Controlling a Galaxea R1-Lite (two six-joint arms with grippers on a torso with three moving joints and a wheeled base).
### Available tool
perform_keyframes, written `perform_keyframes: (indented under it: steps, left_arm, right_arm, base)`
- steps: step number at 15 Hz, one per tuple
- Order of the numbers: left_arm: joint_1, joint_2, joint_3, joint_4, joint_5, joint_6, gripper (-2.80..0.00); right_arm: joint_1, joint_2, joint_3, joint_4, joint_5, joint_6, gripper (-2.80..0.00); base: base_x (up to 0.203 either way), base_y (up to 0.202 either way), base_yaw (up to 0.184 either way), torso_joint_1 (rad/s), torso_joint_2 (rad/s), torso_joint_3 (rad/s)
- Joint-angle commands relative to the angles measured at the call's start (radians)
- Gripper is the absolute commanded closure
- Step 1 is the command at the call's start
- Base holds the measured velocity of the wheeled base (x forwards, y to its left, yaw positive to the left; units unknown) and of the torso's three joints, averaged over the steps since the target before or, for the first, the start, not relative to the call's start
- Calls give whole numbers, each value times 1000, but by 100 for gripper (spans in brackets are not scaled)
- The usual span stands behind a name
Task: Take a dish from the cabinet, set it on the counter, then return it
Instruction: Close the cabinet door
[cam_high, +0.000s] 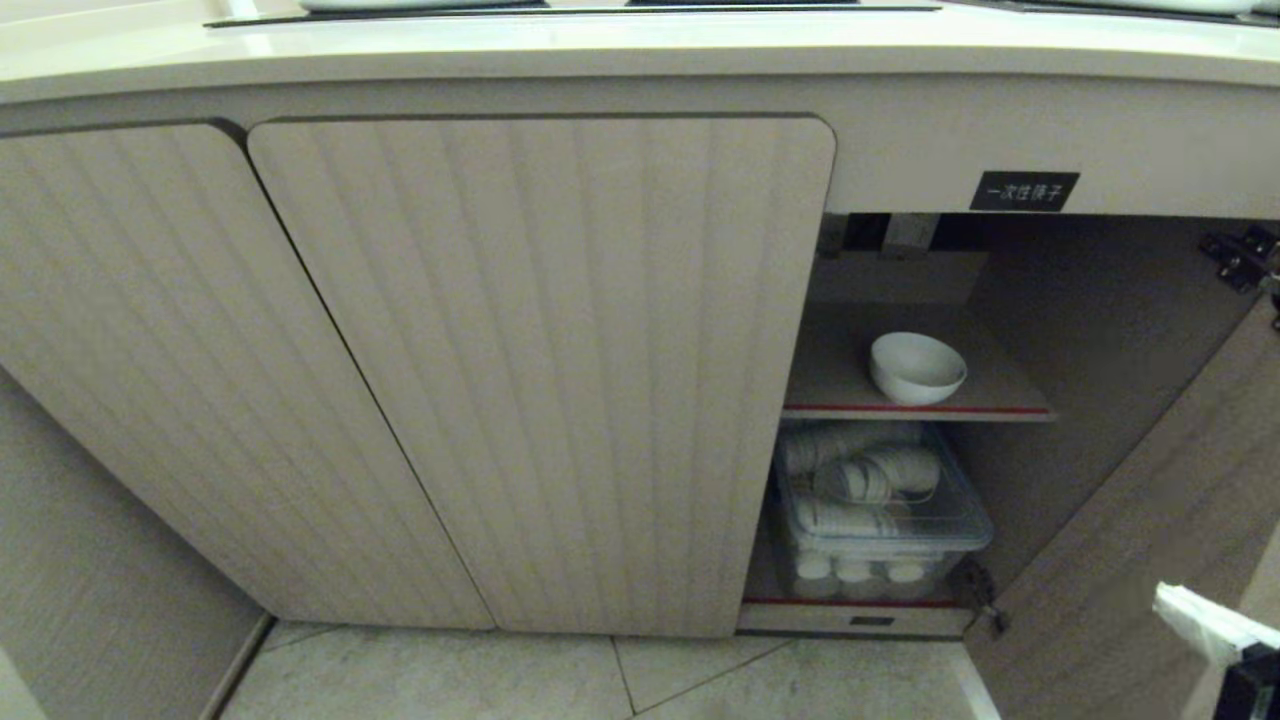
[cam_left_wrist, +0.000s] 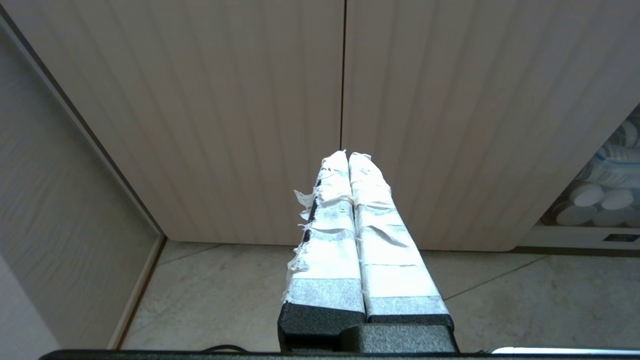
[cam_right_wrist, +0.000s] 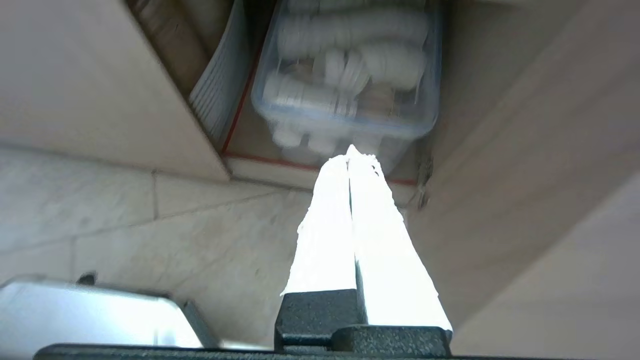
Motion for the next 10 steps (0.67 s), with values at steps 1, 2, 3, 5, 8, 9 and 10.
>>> perform_keyframes:
  steps: [1, 2, 3, 5, 8, 9, 10]
  left_arm:
    - [0, 0, 1, 0, 0, 0, 0]
    - [0, 0, 1, 0, 0, 0, 0]
    - [0, 0, -1, 0, 0, 0, 0]
    - [0, 0, 1, 0, 0, 0, 0]
    - [0, 0, 1, 0, 0, 1, 0]
    - [0, 0, 1, 0, 0, 0, 0]
    - [0, 0, -1, 0, 0, 1, 0]
  right_arm:
    - [-23, -150, 19, 81, 22, -2, 0]
    - [-25, -216, 21, 148, 27, -3, 0]
    - [-28, -271, 22, 214, 30, -4, 0]
    - [-31, -355, 23, 323, 33, -6, 0]
    - [-30, -512, 23, 473, 34, -35, 0]
    - [-30, -567, 23, 527, 35, -59, 0]
    - [-30, -612, 23, 562, 36, -71, 0]
  base:
    - [0, 0, 0, 0, 0, 0]
    - [0, 0, 0, 0, 0, 0]
    - [0, 0, 0, 0, 0, 0]
    - [0, 0, 0, 0, 0, 0]
    - [0, 0, 0, 0, 0, 0]
    - [0, 0, 0, 0, 0, 0]
    - [0, 0, 0, 0, 0, 0]
